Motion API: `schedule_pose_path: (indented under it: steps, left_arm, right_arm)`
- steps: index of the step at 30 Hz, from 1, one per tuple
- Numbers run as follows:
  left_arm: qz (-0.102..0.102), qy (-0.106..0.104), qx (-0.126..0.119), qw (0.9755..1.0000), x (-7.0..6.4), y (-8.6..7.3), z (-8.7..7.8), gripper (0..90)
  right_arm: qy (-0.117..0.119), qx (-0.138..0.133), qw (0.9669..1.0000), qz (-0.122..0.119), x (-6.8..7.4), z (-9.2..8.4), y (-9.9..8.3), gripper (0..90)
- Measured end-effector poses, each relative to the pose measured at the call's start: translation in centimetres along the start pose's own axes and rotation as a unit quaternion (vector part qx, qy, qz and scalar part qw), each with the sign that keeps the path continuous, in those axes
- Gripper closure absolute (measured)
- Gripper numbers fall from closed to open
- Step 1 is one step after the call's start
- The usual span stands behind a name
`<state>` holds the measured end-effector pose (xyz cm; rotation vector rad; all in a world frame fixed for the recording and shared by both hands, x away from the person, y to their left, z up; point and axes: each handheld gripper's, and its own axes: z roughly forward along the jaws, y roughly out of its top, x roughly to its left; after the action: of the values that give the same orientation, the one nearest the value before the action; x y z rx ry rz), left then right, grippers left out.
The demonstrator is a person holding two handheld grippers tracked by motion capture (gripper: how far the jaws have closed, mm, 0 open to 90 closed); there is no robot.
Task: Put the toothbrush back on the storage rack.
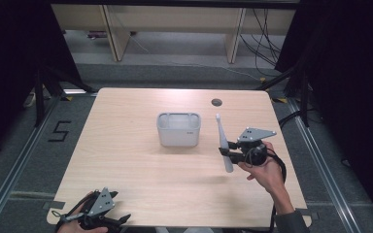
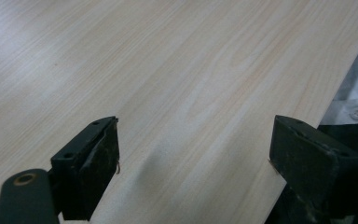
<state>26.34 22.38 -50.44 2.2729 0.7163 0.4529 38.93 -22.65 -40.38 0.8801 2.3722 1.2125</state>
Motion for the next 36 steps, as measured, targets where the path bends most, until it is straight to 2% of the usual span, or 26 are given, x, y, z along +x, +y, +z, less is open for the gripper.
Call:
schedule_pose_path:
  steps: [3,7,8,10,11,14,17,19,21,22,23,25,27,28,29,31,32,33,34,35,36]
  left_arm:
    - [0.008,0.0,-0.001,1.0,0.1,0.0,-0.1,15.7]
    - [0.006,0.002,-0.002,1.0,0.1,0.1,-0.1,15.7]
    - [0.004,0.0,-0.003,1.0,0.1,0.0,-0.1,15.7]
    - [0.006,0.001,-0.001,1.0,0.0,0.0,-0.1,15.7]
    - [0.002,0.001,0.0,1.0,0.0,0.0,-0.1,15.7]
    - [0.007,0.003,-0.001,1.0,0.2,0.1,-0.1,15.7]
    - [0.007,0.001,0.0,1.0,0.1,0.0,-0.1,15.7]
    - [0.006,0.003,-0.004,1.0,0.1,0.0,-0.1,15.7]
    - [-0.001,-0.001,-0.003,1.0,0.0,0.0,-0.1,15.7]
    - [0.007,0.002,-0.002,1.0,0.1,0.0,-0.1,15.7]
    - [0.009,0.001,0.001,1.0,0.1,0.0,-0.1,15.7]
    - [0.006,0.004,-0.002,1.0,0.1,0.1,-0.1,15.7]
    - [0.001,-0.001,-0.005,1.0,0.0,0.0,-0.1,15.7]
    - [0.007,0.0,-0.001,1.0,0.1,0.0,-0.1,15.7]
    - [0.006,0.001,-0.001,1.0,0.1,0.0,-0.1,15.7]
    - [0.004,-0.001,-0.004,1.0,0.0,0.0,-0.1,15.7]
    - [0.008,-0.002,-0.004,1.0,0.1,0.0,-0.1,15.7]
    - [0.007,-0.002,-0.002,1.0,0.1,0.0,-0.1,15.7]
    - [0.004,-0.002,-0.003,1.0,0.1,0.0,-0.1,15.7]
    - [0.005,-0.001,-0.004,1.0,0.1,0.0,-0.1,15.7]
    - [0.006,-0.001,-0.004,1.0,0.1,0.0,-0.1,15.7]
  right_arm:
    - [0.002,-0.008,0.9999,0.006,-0.2,0.1,0.4,66.7]
    - [-0.004,-0.023,0.9997,0.009,-0.5,0.2,0.9,66.7]
    - [-0.004,-0.027,0.9994,0.022,-0.3,0.3,1.0,66.7]
    - [-0.004,-0.028,0.9995,0.012,-0.5,0.4,1.4,66.7]
    - [-0.007,-0.032,0.9994,0.011,-0.5,0.5,1.6,66.7]
    - [-0.005,-0.035,0.9992,0.016,-0.6,0.6,2.0,66.7]
    - [-0.01,-0.051,0.9986,0.01,-0.9,1.0,2.8,66.7]
    - [-0.011,-0.052,0.9983,0.024,-0.7,1.1,3.0,66.7]
    - [-0.005,-0.054,0.9983,0.021,-0.8,1.2,3.2,66.7]
    - [-0.008,-0.061,0.9979,0.021,-0.8,1.5,3.5,66.7]
    - [-0.008,-0.056,0.9982,0.019,-0.9,1.5,3.7,66.7]
    - [-0.01,-0.065,0.9973,0.031,-0.8,1.9,4.0,66.7]
    - [-0.01,-0.062,0.9977,0.025,-1.0,2.0,4.2,66.7]
    - [-0.015,-0.075,0.9968,0.023,-1.1,2.3,4.4,66.7]
    - [-0.01,-0.067,0.9973,0.03,-1.1,2.2,4.5,66.7]
    - [-0.013,-0.073,0.9968,0.028,-1.2,2.5,4.8,66.7]
    - [-0.007,-0.071,0.9971,0.028,-1.3,2.5,5.0,66.7]
    - [-0.008,-0.072,0.9966,0.038,-1.1,2.6,5.1,66.7]
    - [-0.012,-0.075,0.9968,0.026,-1.4,2.7,5.2,66.7]
    - [-0.006,-0.073,0.9968,0.034,-1.3,2.8,5.4,66.7]
    - [-0.01,-0.073,0.9963,0.044,-1.2,2.9,5.5,66.7]
